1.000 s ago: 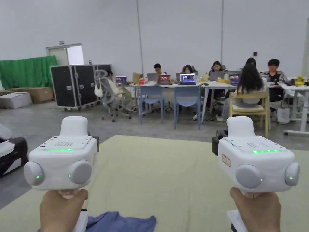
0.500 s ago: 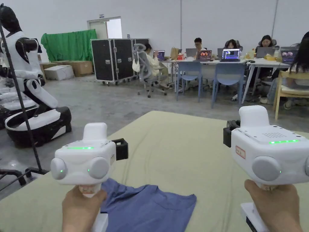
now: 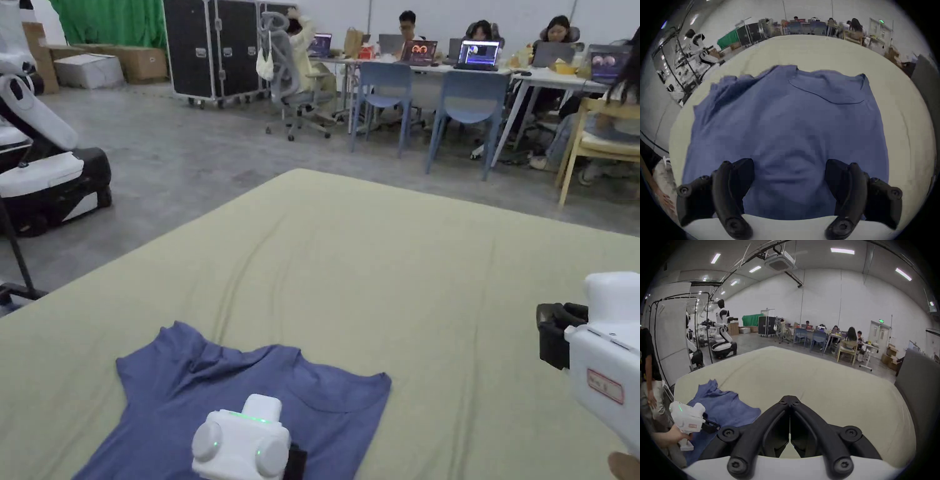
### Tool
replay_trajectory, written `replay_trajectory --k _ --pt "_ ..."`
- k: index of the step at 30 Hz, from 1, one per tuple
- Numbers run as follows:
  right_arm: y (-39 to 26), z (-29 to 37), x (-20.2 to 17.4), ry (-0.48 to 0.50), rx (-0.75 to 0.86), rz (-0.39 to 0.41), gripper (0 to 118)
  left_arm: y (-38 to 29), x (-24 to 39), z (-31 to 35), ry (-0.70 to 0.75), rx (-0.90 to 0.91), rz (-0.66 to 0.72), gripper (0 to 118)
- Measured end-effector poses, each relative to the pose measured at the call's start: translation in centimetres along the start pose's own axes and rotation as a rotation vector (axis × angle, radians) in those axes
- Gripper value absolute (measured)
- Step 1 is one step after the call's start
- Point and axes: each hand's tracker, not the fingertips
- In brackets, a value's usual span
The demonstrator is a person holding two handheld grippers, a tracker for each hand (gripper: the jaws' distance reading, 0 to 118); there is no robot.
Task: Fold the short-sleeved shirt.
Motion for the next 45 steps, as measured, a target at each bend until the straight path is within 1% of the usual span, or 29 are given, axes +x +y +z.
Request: replay_trajectory --k 1,2,3,4,5,6,7,8,9,10,13,14,15,17,19,21,23,24,27,29,31,33,36,41,43,45 --pt "-0.6 -0.3 0.0 0.012 -0.01 -0.001 3 -0.5 -0.4 1.8 -0.019 0.084 0.054 99" --pt "-1.1 -0.5 0.0 0.024 -0.016 -0.003 3 -0.5 -0.5 1.9 -0.037 0.077 0.074 92" --pt "-1.7 -0.9 0.1 0.029 -0.019 -0.007 3 -0.3 -0.6 2.0 -0.091 0.072 0.046 75" --pt "-2.1 -1.1 0.1 0.041 -0.025 -0.014 3 -0.3 -0.7 2.5 -0.076 0.099 0.035 54" --pt "-2.5 -1.0 0.2 0.054 -0.028 -0.025 3 -0.4 -1.8 3.1 -0.065 0.119 0.037 21" --pt "-2.8 -0.8 0.2 0.059 -0.029 -0.033 3 -0.3 -2.3 3.5 -0.034 0.143 0.062 2" --pt "-3.0 -0.5 0.1 0.062 -0.026 -0.043 3 -0.4 -3.3 3.4 -0.048 0.133 0.121 2" --pt "-3.2 0.0 0.2 0.065 -0.023 -0.05 3 -0.4 -4.0 3.3 -0.141 0.114 0.173 2" --pt "-3.4 0.6 0.5 0.068 -0.02 -0.057 3 -0.4 -4.3 3.3 -0.107 0.111 0.165 2" --pt "-3.4 1.2 0.8 0.071 -0.017 -0.057 3 -0.5 -4.4 3.8 -0.105 0.128 0.169 2" --pt "-3.1 3.3 2.2 0.053 0.008 -0.048 3 0.0 -4.3 6.6 -0.128 0.224 0.191 2" --pt "-2.9 4.2 2.8 0.043 0.02 -0.053 3 0.3 -4.6 7.9 -0.146 0.259 0.21 2" --pt "-2.5 5.1 3.5 0.036 0.037 -0.076 3 0.8 -5.0 9.5 -0.16 0.29 0.223 2" --pt "-2.0 7.4 5.0 0.014 0.08 -0.104 3 1.8 -4.8 12.9 -0.137 0.342 0.196 2" --pt "-1.2 10.1 6.3 -0.031 0.129 -0.104 3 2.7 -4.1 16.7 -0.129 0.414 0.138 2" --pt "-0.7 12.6 7.9 -0.054 0.161 -0.125 3 4.0 -2.2 20.6 -0.162 0.49 0.064 2" --pt "-0.2 15.4 9.6 -0.089 0.202 -0.156 3 5.6 0.5 24.8 -0.218 0.567 0.005 2" --pt "0.0 16.6 10.4 -0.107 0.214 -0.158 3 6.3 2.0 26.6 -0.25 0.6 -0.031 2" --pt "0.6 20.8 12.9 -0.18 0.257 -0.156 3 8.2 8.3 32.5 -0.353 0.689 -0.177 2" --pt "0.9 23.6 14.7 -0.227 0.282 -0.163 3 8.4 13.3 35.9 -0.431 0.716 -0.284 2" --pt "1.0 26.3 16.7 -0.281 0.304 -0.161 3 8.2 18.5 37.9 -0.506 0.725 -0.389 2" --pt "0.9 28.8 18.5 -0.341 0.318 -0.16 3 7.5 23.7 38.5 -0.563 0.703 -0.474 2" --pt "0.2 32.1 21.5 -0.427 0.322 -0.164 3 5.4 31.8 38.0 -0.677 0.649 -0.586 2" --pt "-2.7 36.3 25.8 -0.553 0.297 -0.185 3 0.1 46.1 33.4 -0.802 0.47 -0.779 2" --pt "-4.3 37.3 27.3 -0.607 0.266 -0.191 3 -2.6 51.3 31.0 -0.809 0.387 -0.857 2" --pt "-6.0 37.8 28.6 -0.635 0.233 -0.209 3 -5.2 55.6 28.3 -0.795 0.303 -0.936 2"
